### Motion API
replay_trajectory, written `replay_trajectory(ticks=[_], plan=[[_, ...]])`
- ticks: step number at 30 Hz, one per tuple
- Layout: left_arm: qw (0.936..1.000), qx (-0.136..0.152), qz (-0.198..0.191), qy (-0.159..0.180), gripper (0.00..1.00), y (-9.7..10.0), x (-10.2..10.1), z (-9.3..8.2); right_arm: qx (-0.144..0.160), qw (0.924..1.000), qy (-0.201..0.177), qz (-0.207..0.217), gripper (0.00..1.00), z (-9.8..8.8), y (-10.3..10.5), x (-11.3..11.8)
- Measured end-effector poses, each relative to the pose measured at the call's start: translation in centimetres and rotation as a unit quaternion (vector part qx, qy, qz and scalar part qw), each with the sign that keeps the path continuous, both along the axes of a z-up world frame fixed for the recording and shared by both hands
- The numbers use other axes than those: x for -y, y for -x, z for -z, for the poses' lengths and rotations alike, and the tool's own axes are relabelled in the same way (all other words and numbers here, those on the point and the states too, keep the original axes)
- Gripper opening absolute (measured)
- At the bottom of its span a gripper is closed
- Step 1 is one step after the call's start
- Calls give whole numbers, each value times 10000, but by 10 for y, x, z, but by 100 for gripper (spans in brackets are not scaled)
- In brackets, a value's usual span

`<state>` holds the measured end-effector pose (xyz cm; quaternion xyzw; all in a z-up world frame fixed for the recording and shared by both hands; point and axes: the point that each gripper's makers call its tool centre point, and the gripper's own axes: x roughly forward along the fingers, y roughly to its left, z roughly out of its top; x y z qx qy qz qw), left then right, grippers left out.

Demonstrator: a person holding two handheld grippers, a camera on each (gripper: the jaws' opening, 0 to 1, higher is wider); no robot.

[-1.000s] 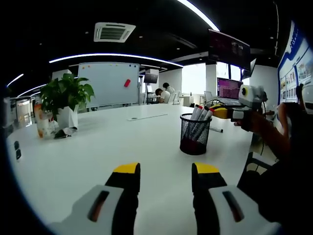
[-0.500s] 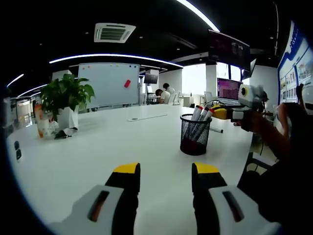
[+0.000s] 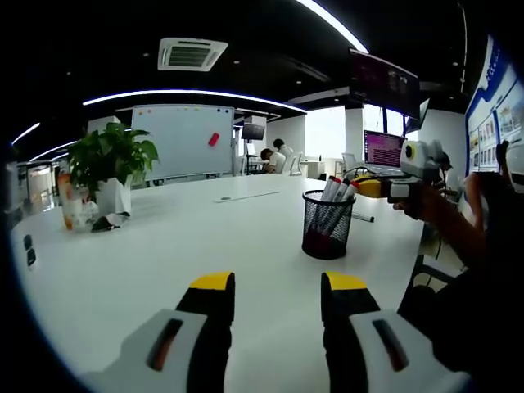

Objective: Pick up the whiteboard markers from the pen holder and place them facing the whiteboard neatly

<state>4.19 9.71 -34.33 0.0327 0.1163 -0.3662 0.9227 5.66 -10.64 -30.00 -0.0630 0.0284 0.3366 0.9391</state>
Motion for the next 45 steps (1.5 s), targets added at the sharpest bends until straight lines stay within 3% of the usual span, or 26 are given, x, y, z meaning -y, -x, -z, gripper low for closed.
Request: replay_trajectory(ticks=[19, 36, 45], plan=[[10000, -3, 54, 10, 44, 1, 4, 0, 275, 9991, -306, 55, 13, -35, 20, 11], [10000, -11, 55, 15, 44, 2, 5, 0, 366, 9980, -500, 130, 13, -37, 34, 17], [10000, 2, 43, 15, 44, 1, 4, -2, 257, 9992, -265, 180, 13, -18, 45, 26]])
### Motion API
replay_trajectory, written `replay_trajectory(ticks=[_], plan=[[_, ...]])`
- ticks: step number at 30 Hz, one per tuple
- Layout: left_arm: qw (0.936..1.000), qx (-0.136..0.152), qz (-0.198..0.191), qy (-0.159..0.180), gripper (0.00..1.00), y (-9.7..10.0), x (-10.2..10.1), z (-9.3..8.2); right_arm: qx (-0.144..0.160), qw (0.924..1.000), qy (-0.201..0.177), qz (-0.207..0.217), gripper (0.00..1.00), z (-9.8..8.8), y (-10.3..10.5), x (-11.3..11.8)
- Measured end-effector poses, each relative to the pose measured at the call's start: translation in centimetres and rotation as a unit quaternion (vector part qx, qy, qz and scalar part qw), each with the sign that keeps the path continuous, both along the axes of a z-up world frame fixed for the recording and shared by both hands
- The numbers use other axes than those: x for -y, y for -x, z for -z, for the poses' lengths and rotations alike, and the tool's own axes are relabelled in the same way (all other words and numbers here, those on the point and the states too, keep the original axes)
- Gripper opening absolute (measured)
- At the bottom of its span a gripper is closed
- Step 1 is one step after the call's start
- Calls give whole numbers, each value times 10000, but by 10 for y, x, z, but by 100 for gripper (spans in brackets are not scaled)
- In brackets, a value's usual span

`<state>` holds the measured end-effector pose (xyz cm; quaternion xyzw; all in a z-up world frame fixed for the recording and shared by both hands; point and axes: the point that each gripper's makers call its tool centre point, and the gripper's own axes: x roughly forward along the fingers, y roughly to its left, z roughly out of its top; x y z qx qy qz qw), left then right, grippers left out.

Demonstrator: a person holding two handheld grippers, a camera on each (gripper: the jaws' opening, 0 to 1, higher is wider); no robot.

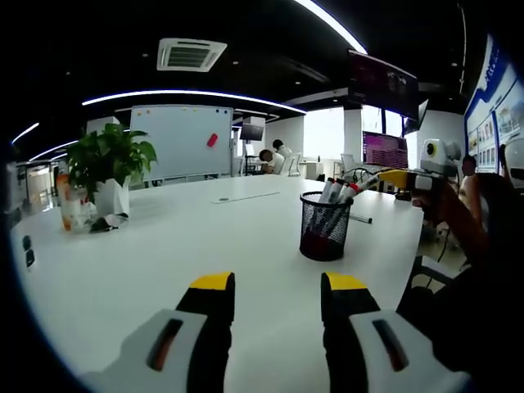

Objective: Pick up the whiteboard markers from the pen holder and place them facing the whiteboard neatly

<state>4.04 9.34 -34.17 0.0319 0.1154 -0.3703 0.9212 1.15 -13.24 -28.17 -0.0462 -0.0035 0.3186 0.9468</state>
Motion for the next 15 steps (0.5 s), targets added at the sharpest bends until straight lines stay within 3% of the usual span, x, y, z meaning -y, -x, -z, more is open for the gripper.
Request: replay_trajectory(ticks=[5, 15], plan=[[10000, 2, -4, -9, 44, 0, 0, 0, -273, 9996, 60, 15, 13, 18, 0, 3], [10000, 11, -5, -17, 44, -1, 0, 0, -238, 9991, 347, 97, 13, 23, -1, 0]])
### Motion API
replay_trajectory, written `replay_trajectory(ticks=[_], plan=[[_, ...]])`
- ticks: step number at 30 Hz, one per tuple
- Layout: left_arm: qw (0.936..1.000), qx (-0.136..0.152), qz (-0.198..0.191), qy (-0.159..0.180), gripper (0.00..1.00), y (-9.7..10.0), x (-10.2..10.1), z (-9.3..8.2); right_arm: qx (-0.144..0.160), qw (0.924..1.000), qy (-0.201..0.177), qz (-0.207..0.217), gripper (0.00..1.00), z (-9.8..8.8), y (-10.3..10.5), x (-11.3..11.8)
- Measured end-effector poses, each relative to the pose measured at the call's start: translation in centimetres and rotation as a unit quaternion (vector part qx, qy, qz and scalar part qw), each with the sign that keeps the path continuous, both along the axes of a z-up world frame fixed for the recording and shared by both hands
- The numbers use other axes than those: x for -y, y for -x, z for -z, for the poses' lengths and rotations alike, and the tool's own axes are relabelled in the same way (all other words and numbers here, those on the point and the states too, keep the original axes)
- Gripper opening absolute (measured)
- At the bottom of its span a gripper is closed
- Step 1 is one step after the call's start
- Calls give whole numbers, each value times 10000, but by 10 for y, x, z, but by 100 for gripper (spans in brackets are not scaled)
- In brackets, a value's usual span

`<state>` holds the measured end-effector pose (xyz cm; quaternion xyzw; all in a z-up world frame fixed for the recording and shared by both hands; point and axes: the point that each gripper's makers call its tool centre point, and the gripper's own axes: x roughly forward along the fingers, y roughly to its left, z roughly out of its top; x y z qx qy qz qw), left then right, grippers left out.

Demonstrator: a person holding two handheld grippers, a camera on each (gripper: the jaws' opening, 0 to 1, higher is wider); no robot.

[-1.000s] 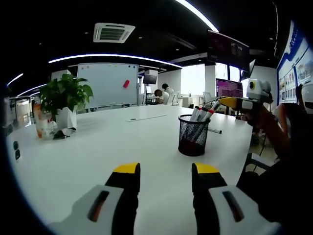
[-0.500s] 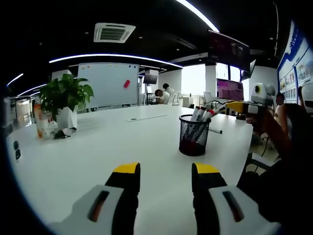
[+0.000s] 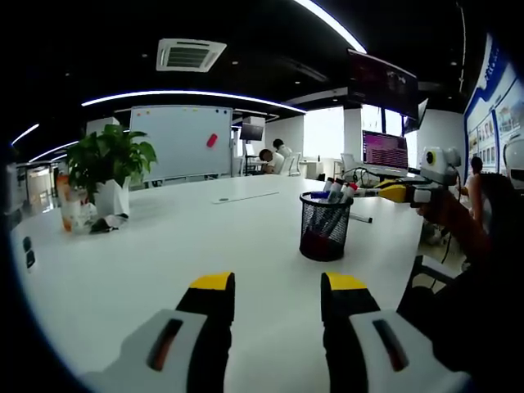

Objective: Pick up the whiteboard markers from the pen holder and place them facing the whiteboard neatly

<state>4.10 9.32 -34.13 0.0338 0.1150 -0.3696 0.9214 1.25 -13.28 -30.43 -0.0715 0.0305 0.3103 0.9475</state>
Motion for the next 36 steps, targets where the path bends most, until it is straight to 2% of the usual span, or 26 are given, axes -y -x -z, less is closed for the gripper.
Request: replay_trajectory(ticks=[12, 23, 27, 36], plan=[[10000, 9, -7, -11, 44, 0, -1, 0, -87, 9998, 199, 35, 13, 9, -2, 1], [10000, -8, -8, -18, 44, -1, -2, 1, 246, 9996, 43, 150, 12, -16, 3, 3], [10000, -15, 2, -19, 44, 0, -1, 1, 459, 9987, -2, 202, 12, -27, 6, 4], [10000, -11, 0, -19, 44, 0, -1, 2, 572, 9979, -139, 269, 12, -40, 8, 9]])
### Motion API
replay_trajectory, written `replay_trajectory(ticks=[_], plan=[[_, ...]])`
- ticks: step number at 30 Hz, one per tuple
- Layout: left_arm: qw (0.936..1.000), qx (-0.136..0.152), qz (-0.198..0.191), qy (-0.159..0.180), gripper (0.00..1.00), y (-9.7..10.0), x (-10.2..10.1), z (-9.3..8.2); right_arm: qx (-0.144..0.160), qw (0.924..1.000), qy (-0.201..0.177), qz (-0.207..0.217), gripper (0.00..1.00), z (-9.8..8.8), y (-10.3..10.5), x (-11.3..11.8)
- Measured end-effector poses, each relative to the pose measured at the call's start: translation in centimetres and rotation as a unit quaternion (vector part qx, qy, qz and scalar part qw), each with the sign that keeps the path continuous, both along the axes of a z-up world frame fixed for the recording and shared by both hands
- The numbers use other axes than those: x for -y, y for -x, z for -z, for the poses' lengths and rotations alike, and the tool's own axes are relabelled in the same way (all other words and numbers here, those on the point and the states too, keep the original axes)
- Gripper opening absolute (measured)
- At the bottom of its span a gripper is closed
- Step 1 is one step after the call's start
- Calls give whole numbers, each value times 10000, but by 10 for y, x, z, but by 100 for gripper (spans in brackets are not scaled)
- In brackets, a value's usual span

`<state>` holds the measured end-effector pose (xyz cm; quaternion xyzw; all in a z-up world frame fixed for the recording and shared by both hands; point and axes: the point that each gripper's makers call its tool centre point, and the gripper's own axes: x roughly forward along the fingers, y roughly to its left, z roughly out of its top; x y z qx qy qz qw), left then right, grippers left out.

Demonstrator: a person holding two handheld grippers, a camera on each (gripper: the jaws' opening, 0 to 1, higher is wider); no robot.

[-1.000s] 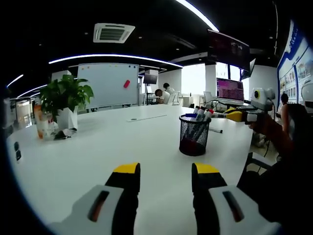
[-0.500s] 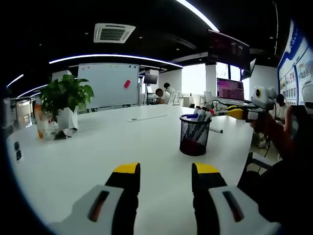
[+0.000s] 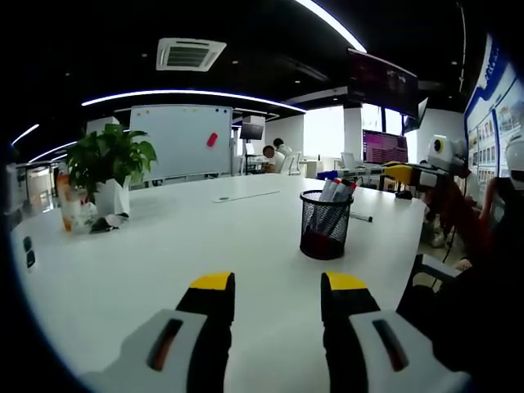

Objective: Pick up the whiteboard markers from the pen holder and place them facing the whiteboard neatly

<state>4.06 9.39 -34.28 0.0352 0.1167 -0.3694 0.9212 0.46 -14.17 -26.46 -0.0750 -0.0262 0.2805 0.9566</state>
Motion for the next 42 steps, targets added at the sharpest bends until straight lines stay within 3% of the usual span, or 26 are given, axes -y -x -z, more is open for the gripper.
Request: replay_trajectory(ticks=[17, 42], plan=[[10000, -9, 12, -21, 43, 0, 1, 1, 123, 9994, -155, 300, 12, -12, -1, 29], [10000, -12, 16, -36, 43, 0, 1, 1, 232, 9972, -163, 697, 12, -18, -2, 55]])
